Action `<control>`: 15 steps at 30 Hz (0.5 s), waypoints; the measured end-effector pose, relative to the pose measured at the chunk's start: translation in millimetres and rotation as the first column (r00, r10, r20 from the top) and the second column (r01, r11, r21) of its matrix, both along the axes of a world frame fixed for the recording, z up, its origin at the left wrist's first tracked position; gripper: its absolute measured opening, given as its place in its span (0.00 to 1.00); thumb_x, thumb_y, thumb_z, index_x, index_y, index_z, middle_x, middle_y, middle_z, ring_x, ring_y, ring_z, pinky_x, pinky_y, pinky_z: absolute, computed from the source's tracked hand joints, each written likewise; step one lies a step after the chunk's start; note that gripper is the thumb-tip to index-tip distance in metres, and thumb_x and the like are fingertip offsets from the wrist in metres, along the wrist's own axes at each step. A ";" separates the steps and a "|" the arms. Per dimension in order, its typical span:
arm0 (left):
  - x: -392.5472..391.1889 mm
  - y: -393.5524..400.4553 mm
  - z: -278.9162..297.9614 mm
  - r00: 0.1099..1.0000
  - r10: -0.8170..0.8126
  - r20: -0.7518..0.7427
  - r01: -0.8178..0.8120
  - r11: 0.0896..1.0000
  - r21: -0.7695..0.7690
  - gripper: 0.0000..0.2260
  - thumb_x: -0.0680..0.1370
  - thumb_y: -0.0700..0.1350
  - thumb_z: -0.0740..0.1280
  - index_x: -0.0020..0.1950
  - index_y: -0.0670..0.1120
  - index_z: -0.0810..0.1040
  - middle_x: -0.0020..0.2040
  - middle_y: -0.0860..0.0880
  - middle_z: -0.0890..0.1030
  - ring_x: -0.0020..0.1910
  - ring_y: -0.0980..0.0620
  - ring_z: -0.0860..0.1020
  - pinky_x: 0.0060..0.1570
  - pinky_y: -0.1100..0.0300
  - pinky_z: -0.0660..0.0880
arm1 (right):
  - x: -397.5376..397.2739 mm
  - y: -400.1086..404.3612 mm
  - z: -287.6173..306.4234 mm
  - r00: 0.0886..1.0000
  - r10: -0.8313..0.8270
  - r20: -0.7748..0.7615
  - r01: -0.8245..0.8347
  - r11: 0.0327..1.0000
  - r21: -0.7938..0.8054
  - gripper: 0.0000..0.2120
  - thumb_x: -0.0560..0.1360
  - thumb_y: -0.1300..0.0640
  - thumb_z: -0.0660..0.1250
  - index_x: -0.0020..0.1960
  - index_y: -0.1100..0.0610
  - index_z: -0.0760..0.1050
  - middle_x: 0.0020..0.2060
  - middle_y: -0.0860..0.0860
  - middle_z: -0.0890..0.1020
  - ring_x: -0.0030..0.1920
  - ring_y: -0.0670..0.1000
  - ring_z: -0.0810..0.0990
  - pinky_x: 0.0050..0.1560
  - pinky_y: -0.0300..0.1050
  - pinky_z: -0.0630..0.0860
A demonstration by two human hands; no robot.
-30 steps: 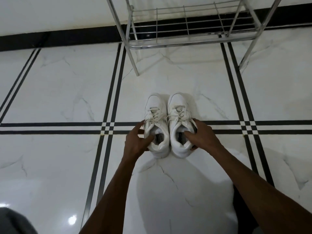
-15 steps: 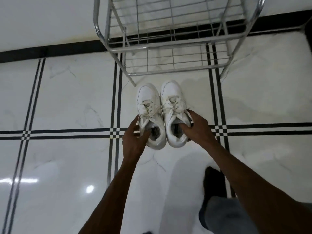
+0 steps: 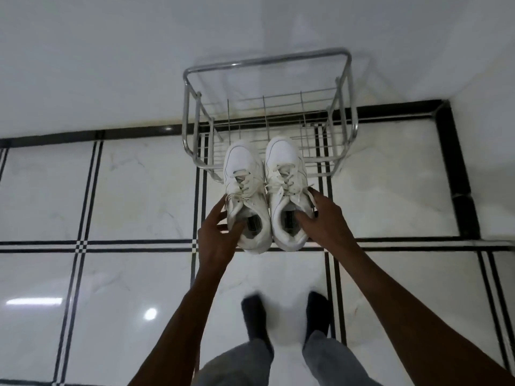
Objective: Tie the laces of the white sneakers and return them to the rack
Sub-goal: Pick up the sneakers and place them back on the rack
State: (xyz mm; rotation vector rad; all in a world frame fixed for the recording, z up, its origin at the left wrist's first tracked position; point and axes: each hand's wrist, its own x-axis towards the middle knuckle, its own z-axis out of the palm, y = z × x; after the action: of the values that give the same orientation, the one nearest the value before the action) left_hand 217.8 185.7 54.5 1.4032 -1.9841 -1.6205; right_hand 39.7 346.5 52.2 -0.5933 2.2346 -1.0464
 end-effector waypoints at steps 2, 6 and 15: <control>-21.3 -17.2 6.5 1.000 -0.014 -0.007 0.014 1.000 -0.014 0.28 0.76 0.38 0.72 0.75 0.54 0.74 0.57 0.49 0.85 0.44 0.59 0.84 0.35 0.65 0.80 | -20.7 -17.4 4.8 1.000 -0.008 0.002 0.008 1.000 0.009 0.23 0.74 0.55 0.69 0.69 0.52 0.73 0.56 0.52 0.84 0.55 0.52 0.82 0.54 0.44 0.77; -73.1 -67.9 -4.4 0.999 -0.027 0.021 0.028 0.999 -0.018 0.28 0.76 0.39 0.73 0.75 0.53 0.73 0.58 0.47 0.85 0.45 0.56 0.84 0.34 0.60 0.82 | -67.2 -62.3 -2.8 1.000 0.001 0.005 -0.001 0.999 0.032 0.24 0.75 0.52 0.69 0.70 0.50 0.70 0.58 0.51 0.82 0.57 0.51 0.81 0.56 0.51 0.81; -166.2 -162.0 -57.6 0.992 -0.099 0.074 0.095 0.994 0.050 0.30 0.77 0.38 0.71 0.77 0.53 0.70 0.61 0.47 0.83 0.51 0.51 0.85 0.40 0.53 0.85 | -157.2 -151.7 -59.3 0.997 -0.026 0.068 0.020 0.997 0.080 0.25 0.74 0.56 0.70 0.70 0.56 0.71 0.55 0.55 0.83 0.53 0.53 0.81 0.54 0.54 0.81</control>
State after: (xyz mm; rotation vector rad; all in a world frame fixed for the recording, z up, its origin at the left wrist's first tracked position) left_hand 51.6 23.6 -3.1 1.4262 -2.1006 -1.6885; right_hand -117.5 194.7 -7.1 -0.4912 2.2166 -0.9696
